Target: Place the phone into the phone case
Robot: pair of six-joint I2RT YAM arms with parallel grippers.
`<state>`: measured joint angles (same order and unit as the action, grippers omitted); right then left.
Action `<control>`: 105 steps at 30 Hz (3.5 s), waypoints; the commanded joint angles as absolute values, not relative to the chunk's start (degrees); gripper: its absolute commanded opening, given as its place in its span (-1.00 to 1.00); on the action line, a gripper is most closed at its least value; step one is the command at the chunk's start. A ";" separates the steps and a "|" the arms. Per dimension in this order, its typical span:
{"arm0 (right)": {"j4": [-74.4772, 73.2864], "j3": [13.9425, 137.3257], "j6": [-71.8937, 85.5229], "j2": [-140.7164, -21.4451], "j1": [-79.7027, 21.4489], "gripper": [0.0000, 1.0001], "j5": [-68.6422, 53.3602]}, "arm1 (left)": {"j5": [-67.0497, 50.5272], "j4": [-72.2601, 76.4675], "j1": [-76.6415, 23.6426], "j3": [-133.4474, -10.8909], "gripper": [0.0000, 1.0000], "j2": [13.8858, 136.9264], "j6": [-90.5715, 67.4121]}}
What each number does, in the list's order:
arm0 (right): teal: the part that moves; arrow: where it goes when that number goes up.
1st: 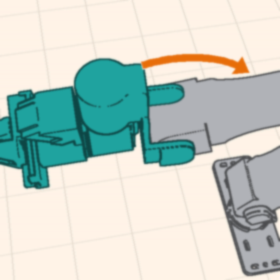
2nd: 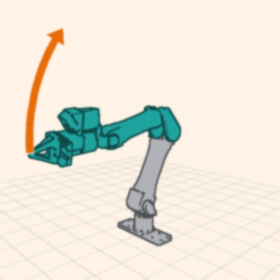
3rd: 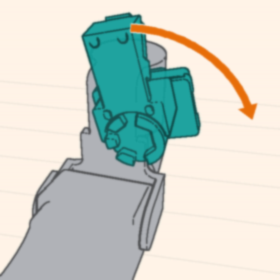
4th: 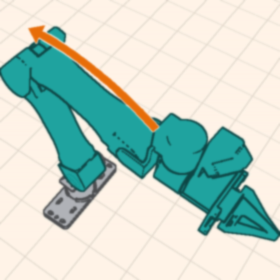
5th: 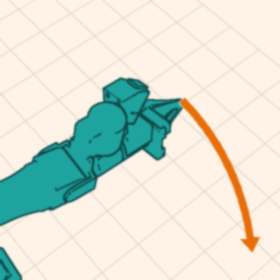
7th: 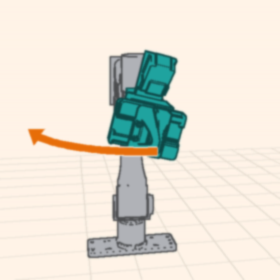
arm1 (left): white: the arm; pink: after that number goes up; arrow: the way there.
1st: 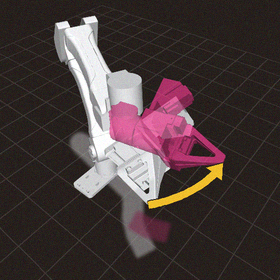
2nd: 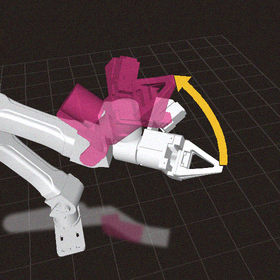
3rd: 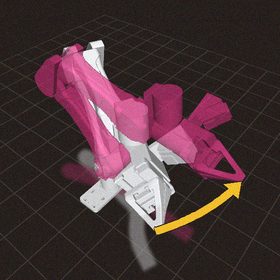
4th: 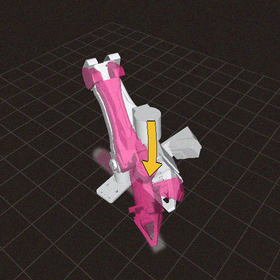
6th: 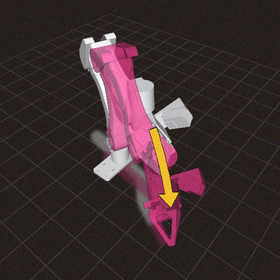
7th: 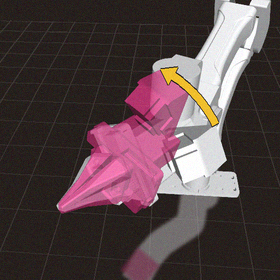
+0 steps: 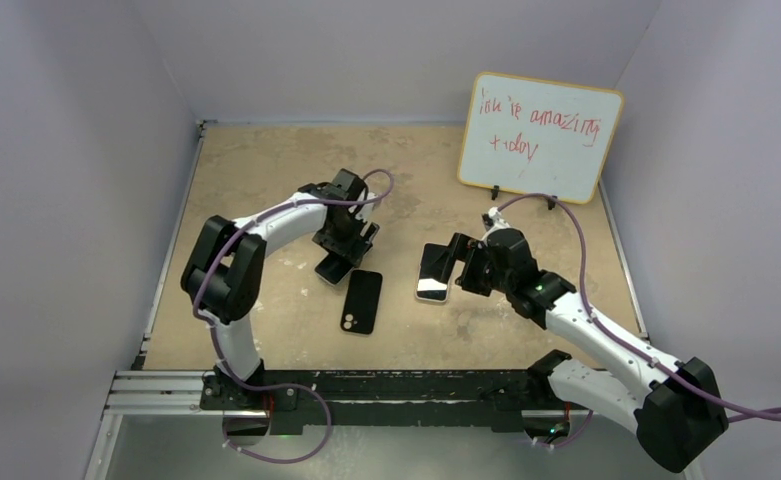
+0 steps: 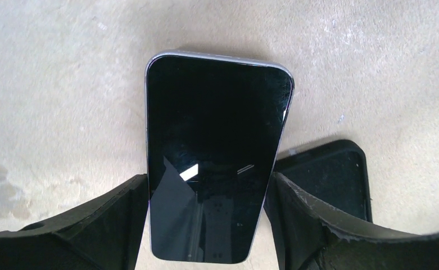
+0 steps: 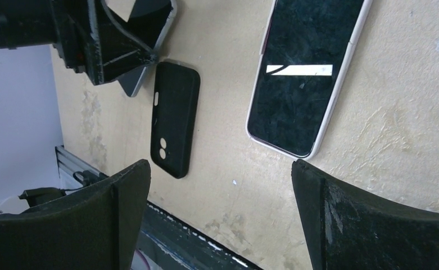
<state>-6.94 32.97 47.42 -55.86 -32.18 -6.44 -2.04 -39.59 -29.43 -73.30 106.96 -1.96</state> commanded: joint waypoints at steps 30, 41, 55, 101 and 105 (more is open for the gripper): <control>15.45 40.17 65.30 -68.52 -40.87 -0.02 -0.22 | -27.70 -17.74 -25.30 -50.48 -0.53 74.29 -31.16; 19.55 45.08 65.31 -78.22 -41.40 -0.10 -4.38 | -30.89 -16.31 -25.40 -48.29 -0.55 73.88 -30.57; 19.70 46.94 65.41 -82.78 -43.05 -0.15 -5.71 | -31.55 -17.31 -25.39 -48.08 -0.59 74.75 -29.02; 26.71 40.32 65.22 -90.00 -44.49 -1.00 -9.40 | -24.29 -18.37 -24.87 -37.75 0.34 70.69 -35.23; 28.18 39.81 64.98 -91.80 -44.54 -1.00 -10.86 | -23.52 -15.89 -24.87 -35.18 0.24 73.22 -35.55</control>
